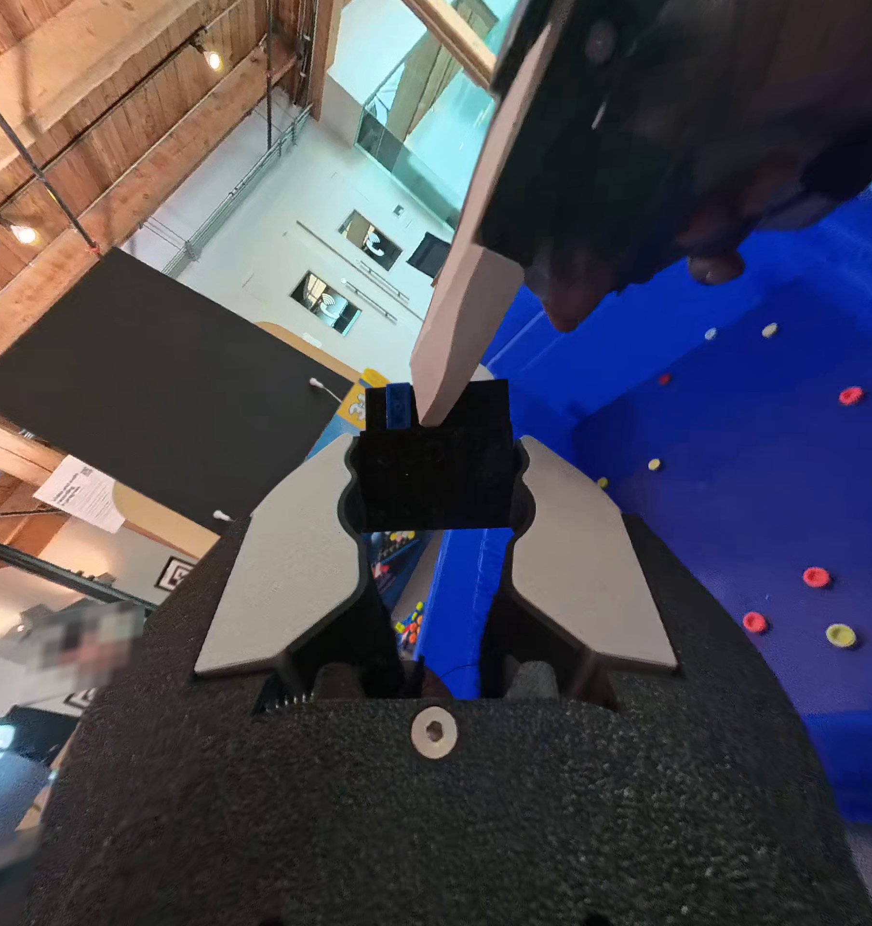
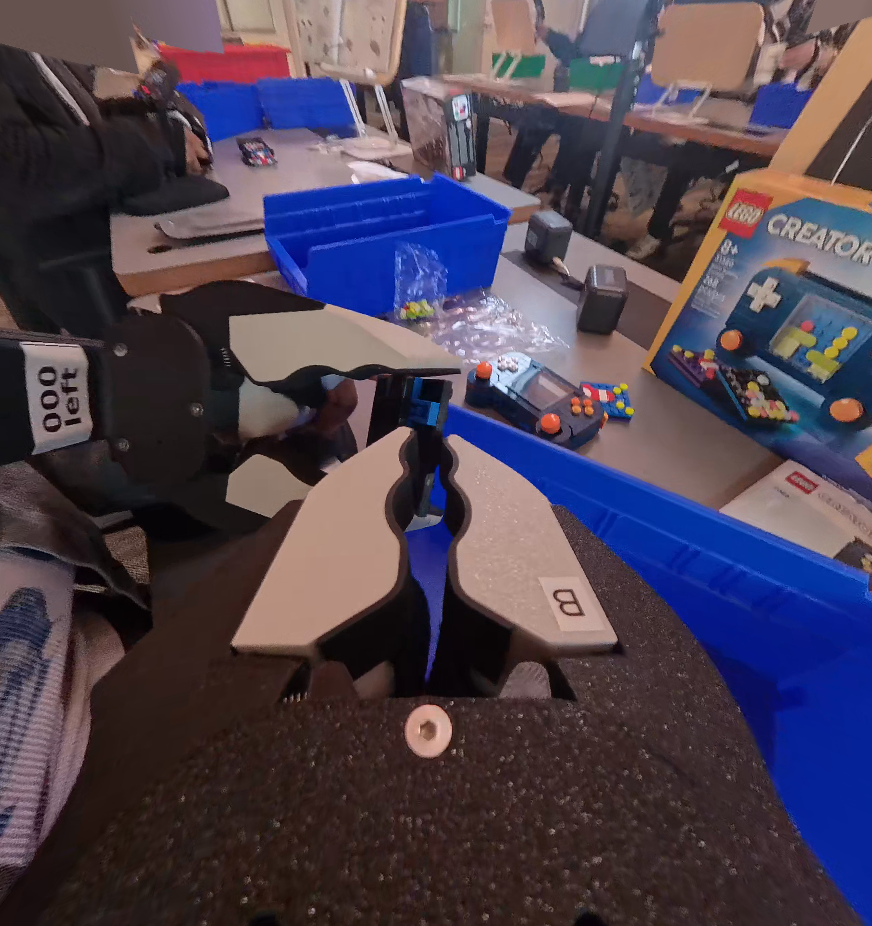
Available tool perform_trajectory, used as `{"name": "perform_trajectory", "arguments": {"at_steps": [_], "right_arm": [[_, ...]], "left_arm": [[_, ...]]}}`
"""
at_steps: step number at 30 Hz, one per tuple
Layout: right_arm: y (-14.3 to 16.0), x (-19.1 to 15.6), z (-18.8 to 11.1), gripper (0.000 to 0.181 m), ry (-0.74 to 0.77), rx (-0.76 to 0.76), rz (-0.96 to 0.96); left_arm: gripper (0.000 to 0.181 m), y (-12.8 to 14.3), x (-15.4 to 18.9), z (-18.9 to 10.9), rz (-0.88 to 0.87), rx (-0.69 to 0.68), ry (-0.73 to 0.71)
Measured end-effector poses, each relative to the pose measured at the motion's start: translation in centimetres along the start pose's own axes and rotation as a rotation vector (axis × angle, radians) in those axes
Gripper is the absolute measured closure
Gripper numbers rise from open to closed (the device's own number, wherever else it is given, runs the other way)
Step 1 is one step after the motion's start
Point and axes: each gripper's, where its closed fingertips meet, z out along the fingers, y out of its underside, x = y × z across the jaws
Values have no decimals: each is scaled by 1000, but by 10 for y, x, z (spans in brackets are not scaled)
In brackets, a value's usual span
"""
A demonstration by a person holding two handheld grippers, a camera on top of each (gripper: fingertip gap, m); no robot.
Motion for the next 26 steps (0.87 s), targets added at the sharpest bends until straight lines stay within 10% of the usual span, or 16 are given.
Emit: {"name": "perform_trajectory", "arguments": {"at_steps": [6, 26], "right_arm": [[16, 11, 7, 172, 141, -168, -74], [95, 36, 6, 172, 292, -716, -86]], "left_arm": [[127, 18, 5, 7, 197, -136, -75], [123, 44, 77, 18, -53, -228, 207]]}}
